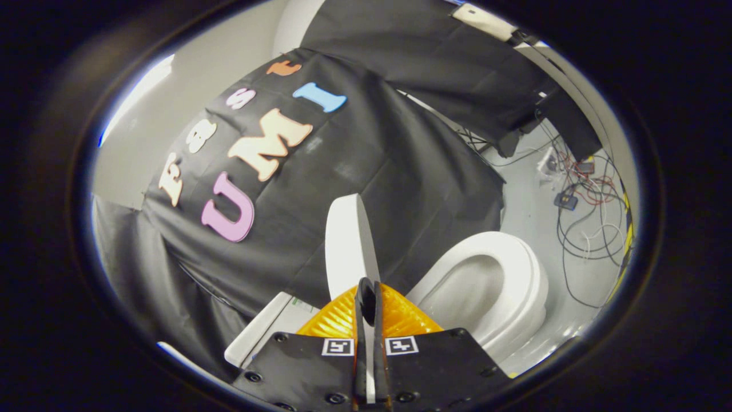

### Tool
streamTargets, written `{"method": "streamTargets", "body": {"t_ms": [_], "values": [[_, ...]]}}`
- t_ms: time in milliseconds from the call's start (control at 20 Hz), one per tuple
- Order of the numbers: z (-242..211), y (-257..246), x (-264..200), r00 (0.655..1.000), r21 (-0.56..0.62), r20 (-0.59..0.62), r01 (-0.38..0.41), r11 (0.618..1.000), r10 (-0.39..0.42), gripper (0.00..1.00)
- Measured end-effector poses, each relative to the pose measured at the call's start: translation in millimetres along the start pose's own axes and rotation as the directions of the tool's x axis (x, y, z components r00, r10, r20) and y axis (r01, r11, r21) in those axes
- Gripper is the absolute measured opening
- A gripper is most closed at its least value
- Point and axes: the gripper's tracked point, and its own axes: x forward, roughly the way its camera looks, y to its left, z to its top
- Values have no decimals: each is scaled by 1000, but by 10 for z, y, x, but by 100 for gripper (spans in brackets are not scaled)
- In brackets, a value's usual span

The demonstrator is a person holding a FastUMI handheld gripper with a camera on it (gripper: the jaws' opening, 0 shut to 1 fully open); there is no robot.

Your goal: Open the toilet lid.

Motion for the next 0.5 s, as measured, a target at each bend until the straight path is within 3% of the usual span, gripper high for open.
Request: {"method": "streamTargets", "body": {"t_ms": [500], "values": [[-368, 1089, 40, 990, -201, -91, -125, 972, 109, 6]]}}
